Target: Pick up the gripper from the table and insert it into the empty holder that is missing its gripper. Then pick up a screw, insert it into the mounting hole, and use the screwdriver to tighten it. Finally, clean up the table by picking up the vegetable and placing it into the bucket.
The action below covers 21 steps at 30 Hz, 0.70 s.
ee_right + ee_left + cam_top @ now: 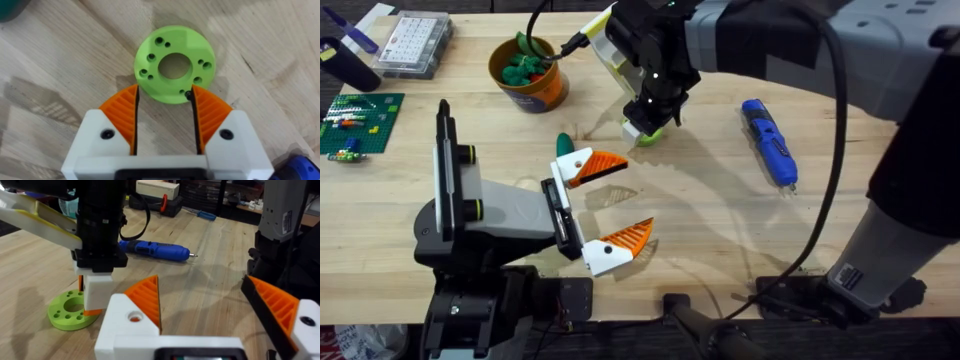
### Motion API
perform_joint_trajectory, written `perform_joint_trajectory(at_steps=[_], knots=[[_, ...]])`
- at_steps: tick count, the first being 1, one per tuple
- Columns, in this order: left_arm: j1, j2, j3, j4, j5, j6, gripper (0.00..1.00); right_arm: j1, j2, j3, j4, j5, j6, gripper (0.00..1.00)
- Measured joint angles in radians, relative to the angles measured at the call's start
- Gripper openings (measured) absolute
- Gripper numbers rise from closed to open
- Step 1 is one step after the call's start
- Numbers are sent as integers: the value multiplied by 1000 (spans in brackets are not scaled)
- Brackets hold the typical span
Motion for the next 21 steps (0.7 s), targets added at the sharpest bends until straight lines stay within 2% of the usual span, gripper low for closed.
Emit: perform_joint_trajectory(at_steps=[21], knots=[[0, 0, 0, -1, 0, 0, 990, 0, -5, 0, -7, -1, 0, 545]])
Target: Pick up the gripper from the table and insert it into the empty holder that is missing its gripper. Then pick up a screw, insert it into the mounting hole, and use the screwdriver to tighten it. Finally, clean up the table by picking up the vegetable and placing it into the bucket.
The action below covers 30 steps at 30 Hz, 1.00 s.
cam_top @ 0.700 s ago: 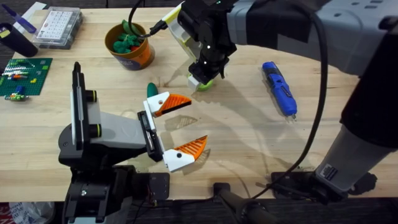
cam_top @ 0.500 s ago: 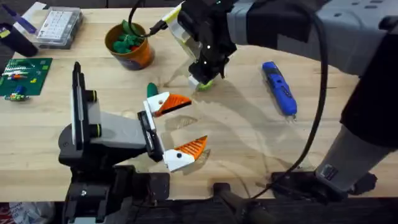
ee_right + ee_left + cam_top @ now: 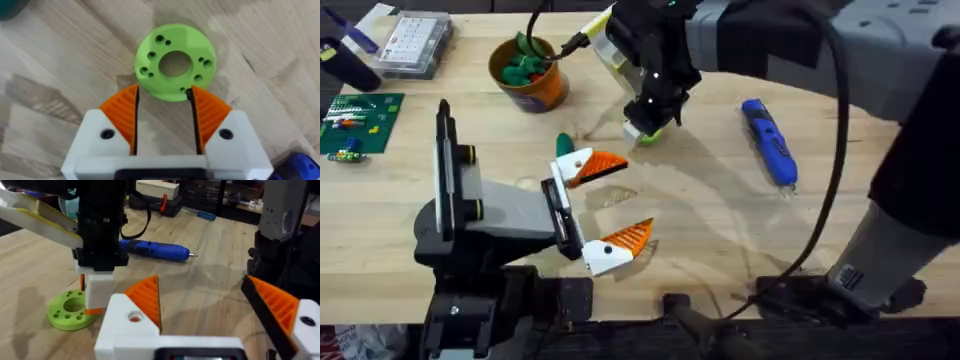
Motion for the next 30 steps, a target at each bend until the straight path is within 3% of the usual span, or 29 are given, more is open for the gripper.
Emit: perform_joint_trajectory(at_steps=[22, 30], knots=[[0, 0, 0, 0, 0, 0, 990, -28, -174, -2, -146, -1, 0, 545], [0, 0, 0, 0, 0, 0, 990, -28, -262, -133, -34, -13, 1, 545]])
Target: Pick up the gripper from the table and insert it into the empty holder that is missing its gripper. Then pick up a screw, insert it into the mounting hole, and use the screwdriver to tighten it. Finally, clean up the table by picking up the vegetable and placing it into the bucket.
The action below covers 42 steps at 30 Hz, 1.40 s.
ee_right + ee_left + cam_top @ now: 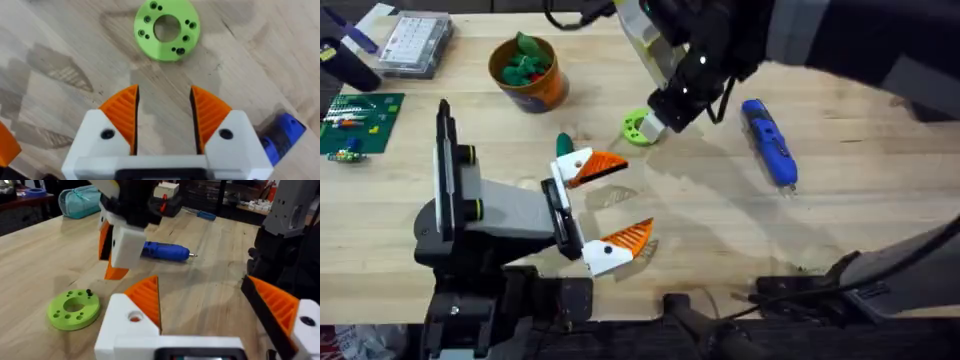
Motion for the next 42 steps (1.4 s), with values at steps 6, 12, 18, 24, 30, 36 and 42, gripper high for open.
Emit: perform_joint_trajectory(at_steps=[6, 12, 18, 24, 30, 36, 42], knots=[[0, 0, 0, 0, 0, 0, 990, -12, -4, -106, 159, -32, 8, 545], [0, 0, 0, 0, 0, 0, 990, -54, -4, -130, 243, -41, 12, 545], [0, 0, 0, 0, 0, 0, 990, -77, 12, -130, 253, -42, 15, 545], [0, 0, 0, 0, 0, 0, 990, -73, 53, -130, 254, -44, 16, 545], [0, 0, 0, 0, 0, 0, 990, -65, 55, -130, 262, -45, 16, 545], [0, 0, 0, 0, 0, 0, 990, -61, 83, -130, 277, -45, 16, 545], [0, 0, 0, 0, 0, 0, 990, -61, 134, -130, 285, -48, 17, 545]])
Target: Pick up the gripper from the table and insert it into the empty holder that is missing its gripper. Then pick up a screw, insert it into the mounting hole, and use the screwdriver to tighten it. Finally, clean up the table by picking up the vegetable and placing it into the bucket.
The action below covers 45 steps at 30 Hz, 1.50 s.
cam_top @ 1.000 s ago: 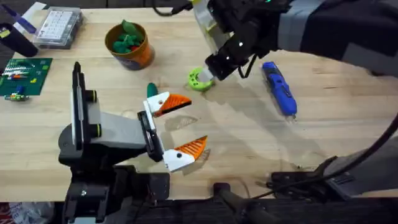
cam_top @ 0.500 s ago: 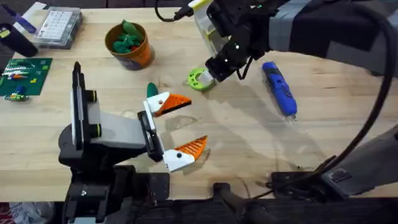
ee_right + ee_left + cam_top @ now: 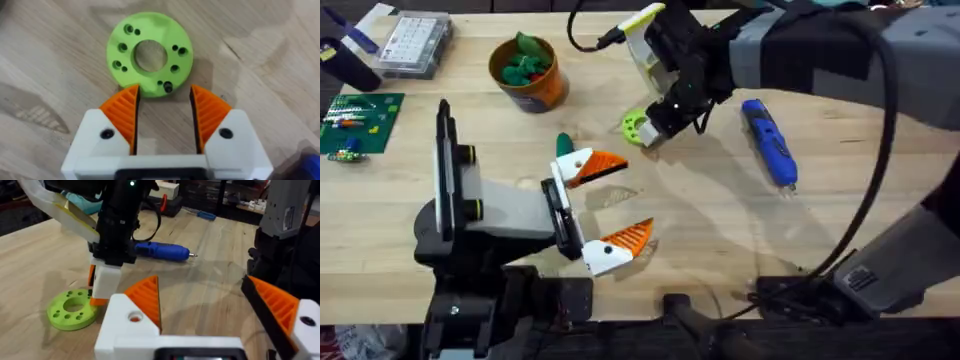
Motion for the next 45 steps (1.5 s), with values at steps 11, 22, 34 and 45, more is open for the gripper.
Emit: perform_joint_trajectory(at_steps=[11, 22, 34, 45], knots=[[0, 0, 0, 0, 0, 0, 990, 0, 0, 0, 12, 0, 2, 545], [0, 0, 0, 0, 0, 0, 990, 0, 0, 0, 40, 0, 8, 384], [0, 0, 0, 0, 0, 0, 990, 0, 0, 0, 41, 3, 11, 14], [0, 0, 0, 0, 0, 0, 990, 0, 0, 0, 36, 3, 12, 4]])
